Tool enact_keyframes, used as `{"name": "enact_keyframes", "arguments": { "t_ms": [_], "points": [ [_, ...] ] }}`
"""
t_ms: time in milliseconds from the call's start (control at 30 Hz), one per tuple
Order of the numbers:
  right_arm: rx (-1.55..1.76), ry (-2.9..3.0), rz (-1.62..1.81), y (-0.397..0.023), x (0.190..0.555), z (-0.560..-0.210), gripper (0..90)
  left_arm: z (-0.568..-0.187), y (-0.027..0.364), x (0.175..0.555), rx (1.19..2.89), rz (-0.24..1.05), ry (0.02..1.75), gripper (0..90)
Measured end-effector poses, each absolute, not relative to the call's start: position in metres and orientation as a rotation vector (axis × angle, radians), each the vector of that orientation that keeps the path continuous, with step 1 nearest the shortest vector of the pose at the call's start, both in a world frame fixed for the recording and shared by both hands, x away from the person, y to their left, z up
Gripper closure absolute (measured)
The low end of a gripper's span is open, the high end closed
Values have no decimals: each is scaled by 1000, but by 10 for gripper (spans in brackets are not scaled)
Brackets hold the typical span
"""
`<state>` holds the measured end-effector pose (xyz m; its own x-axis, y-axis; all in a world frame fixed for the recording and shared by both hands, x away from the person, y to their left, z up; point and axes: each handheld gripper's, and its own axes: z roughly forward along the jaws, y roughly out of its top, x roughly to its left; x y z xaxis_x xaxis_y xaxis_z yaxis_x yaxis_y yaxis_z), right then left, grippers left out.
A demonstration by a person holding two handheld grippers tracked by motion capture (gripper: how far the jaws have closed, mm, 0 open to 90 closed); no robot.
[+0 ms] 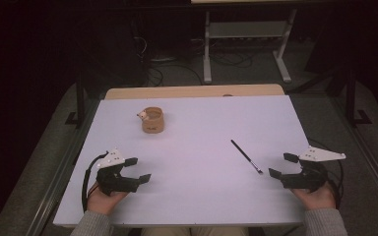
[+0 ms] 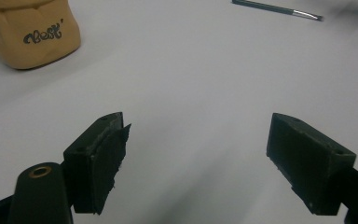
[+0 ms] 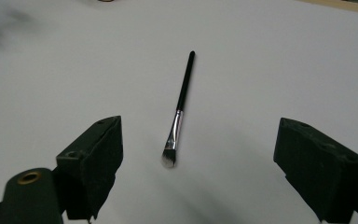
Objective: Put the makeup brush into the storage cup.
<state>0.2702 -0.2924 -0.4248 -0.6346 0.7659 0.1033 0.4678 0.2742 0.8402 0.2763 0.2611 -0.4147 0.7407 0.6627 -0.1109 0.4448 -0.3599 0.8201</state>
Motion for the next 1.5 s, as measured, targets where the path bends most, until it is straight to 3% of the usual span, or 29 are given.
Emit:
{"name": "enact_keyframes", "arguments": {
  "t_ms": [1000,1500],
  "points": [
    [1094,2270,1240,-279,272,-420,146,-414,267,273,2016,316,850,194],
    [1093,2330,1172,-261,287,-398,181,-413,265,272,2031,330,839,193]
  ]
}}
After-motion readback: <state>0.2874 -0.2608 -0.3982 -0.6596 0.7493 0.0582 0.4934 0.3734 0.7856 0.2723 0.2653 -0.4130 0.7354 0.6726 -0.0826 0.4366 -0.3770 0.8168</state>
